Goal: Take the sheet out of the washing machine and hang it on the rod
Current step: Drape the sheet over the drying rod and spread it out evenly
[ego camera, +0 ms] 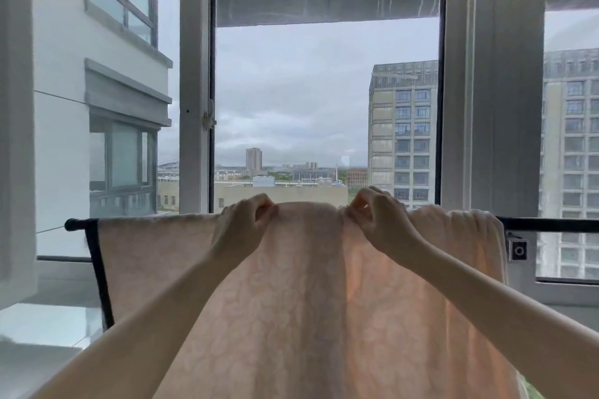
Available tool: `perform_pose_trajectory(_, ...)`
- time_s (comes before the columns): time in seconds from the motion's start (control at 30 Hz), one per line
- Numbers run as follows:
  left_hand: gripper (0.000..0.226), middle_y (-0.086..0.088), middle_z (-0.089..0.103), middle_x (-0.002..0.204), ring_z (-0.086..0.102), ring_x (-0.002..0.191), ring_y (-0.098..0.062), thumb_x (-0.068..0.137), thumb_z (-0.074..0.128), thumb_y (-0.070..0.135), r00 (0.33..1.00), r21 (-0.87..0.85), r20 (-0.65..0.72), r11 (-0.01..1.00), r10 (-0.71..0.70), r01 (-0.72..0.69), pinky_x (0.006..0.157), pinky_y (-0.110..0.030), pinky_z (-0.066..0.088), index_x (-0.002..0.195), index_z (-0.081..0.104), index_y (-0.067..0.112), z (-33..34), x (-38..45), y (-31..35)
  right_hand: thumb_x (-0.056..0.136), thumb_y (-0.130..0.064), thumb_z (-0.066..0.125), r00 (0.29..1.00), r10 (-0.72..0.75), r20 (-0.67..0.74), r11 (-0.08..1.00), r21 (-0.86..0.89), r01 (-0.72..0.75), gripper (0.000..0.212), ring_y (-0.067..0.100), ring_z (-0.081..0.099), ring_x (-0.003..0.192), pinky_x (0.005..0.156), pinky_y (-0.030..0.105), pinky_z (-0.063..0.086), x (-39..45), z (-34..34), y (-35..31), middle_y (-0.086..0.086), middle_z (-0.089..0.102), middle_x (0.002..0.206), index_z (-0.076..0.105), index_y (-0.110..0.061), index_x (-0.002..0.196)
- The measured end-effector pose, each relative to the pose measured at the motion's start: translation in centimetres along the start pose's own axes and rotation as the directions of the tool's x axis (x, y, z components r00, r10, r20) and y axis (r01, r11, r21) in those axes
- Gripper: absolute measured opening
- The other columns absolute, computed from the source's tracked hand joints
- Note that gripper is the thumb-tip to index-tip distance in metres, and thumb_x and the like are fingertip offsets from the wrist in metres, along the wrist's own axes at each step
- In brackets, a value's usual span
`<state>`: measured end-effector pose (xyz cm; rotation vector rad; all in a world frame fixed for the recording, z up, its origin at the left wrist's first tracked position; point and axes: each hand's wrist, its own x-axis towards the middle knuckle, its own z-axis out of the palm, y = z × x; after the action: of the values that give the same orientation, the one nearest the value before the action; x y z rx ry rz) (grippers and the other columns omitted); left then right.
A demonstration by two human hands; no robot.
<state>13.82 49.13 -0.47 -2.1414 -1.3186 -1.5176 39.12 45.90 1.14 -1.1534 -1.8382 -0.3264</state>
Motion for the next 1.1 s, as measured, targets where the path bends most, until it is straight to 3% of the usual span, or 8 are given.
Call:
perform_pose_trajectory(0.17, 0.016, 0.012, 0.059, 0.062, 0.058, 0.058, -0.006, 0.095, 0.057, 0.031, 0.994, 0.013, -0.019, 0.994, 0.109, -0.109, 0.058, -0.036, 0.053, 0.080, 0.059, 0.025, -0.6, -0.3, -0.5, 0.090, -0.011, 0.062, 0.997, 0.058, -0.047, 0.998, -0.027, -0.059, 0.016, 0.016, 0.051, 0.077, 0.073, 0.033, 0.042, -0.2, -1.6, 1.9, -0.008, 0.051, 0.076, 0.052, -0.016, 0.078)
perform_pose_trajectory(0.33, 0.020, 0.000, 0.066, 0.066, 0.063, 0.059, -0.017, 0.095, 0.057, 0.029, 0.992, 0.067, -0.125, 0.998, -0.010, 0.018, 0.063, -0.041, 0.056, 0.083, 0.064, 0.014, -4.1, -0.2, -5.2, 0.090, -0.004, 0.058, 0.955, 0.270, -0.123, 0.948, -0.140, -0.286, 0.012, 0.024, 0.051, 0.072, 0.055, 0.025, 0.030, -1.7, -8.8, 7.3, 0.012, 0.057, 0.082, 0.054, -0.006, 0.079)
perform_pose_trajectory(0.4, 0.014, -0.001, 0.069, 0.071, 0.065, 0.064, -0.016, 0.093, 0.060, 0.022, 0.997, 0.116, -0.080, 0.993, -0.024, 0.033, 0.069, -0.042, 0.057, 0.085, 0.067, 0.013, -5.3, -0.8, -6.3, 0.087, -0.005, 0.063, 0.953, 0.288, -0.091, 0.933, -0.198, -0.301, 0.012, 0.028, 0.058, 0.077, 0.060, 0.030, 0.036, -2.2, -10.5, 8.7, 0.012, 0.062, 0.081, 0.058, -0.009, 0.077)
perform_pose_trajectory(0.5, 0.016, 0.003, 0.074, 0.095, 0.069, 0.083, -0.015, 0.093, 0.058, 0.012, 1.000, 0.097, 0.022, 0.995, -0.010, 0.008, 0.082, -0.041, 0.057, 0.098, 0.071, 0.022, -4.4, -0.2, -4.7, 0.084, -0.007, 0.067, 0.983, 0.183, 0.004, 0.954, -0.241, -0.176, 0.013, 0.028, 0.063, 0.091, 0.080, 0.039, 0.051, -1.9, -9.0, 7.6, 0.006, 0.070, 0.089, 0.064, -0.020, 0.083)
perform_pose_trajectory(0.6, 0.029, 0.008, 0.068, 0.117, 0.064, 0.105, -0.012, 0.089, 0.054, 0.020, 0.989, 0.043, 0.141, 0.998, 0.043, -0.050, 0.094, -0.039, 0.052, 0.113, 0.066, 0.027, -2.8, 0.2, -1.9, 0.084, -0.007, 0.062, 0.998, 0.042, 0.046, 0.971, -0.237, -0.030, 0.023, 0.021, 0.053, 0.110, 0.093, 0.035, 0.044, -1.3, -6.4, 4.8, 0.000, 0.064, 0.109, 0.069, -0.013, 0.105)
perform_pose_trajectory(0.7, 0.015, 0.012, 0.070, 0.101, 0.064, 0.094, -0.006, 0.089, 0.062, 0.027, 0.979, 0.033, 0.161, 0.990, 0.129, -0.136, 0.085, -0.037, 0.054, 0.100, 0.072, 0.026, -1.8, 0.3, 0.1, 0.086, -0.014, 0.061, 0.997, -0.040, 0.073, 0.980, -0.193, 0.054, 0.015, 0.017, 0.058, 0.098, 0.084, 0.029, 0.045, -0.8, -4.1, 2.7, -0.001, 0.068, 0.100, 0.071, -0.015, 0.098)
perform_pose_trajectory(0.83, 0.011, 0.008, 0.070, 0.087, 0.065, 0.082, -0.008, 0.086, 0.066, 0.010, 0.990, 0.052, 0.064, 0.991, 0.123, -0.126, 0.077, -0.035, 0.055, 0.088, 0.072, 0.020, -1.9, 0.5, -0.3, 0.088, -0.013, 0.064, 1.000, 0.006, 0.021, 0.995, -0.104, -0.004, 0.008, 0.010, 0.059, 0.075, 0.069, 0.019, 0.041, -0.8, -2.9, 2.5, -0.004, 0.066, 0.083, 0.070, -0.013, 0.093)
perform_pose_trajectory(1.1, 0.009, -0.001, 0.058, 0.086, 0.059, 0.076, -0.023, 0.091, 0.057, 0.001, 0.978, 0.131, -0.084, 0.975, 0.191, -0.179, 0.071, -0.036, 0.050, 0.085, 0.061, 0.006, -2.5, -0.2, -2.6, 0.087, -0.006, 0.065, 0.990, 0.058, -0.130, 0.990, -0.121, -0.074, 0.003, 0.022, 0.064, 0.074, 0.070, 0.033, 0.050, -1.6, -5.0, 5.1, 0.006, 0.067, 0.077, 0.066, -0.004, 0.086)
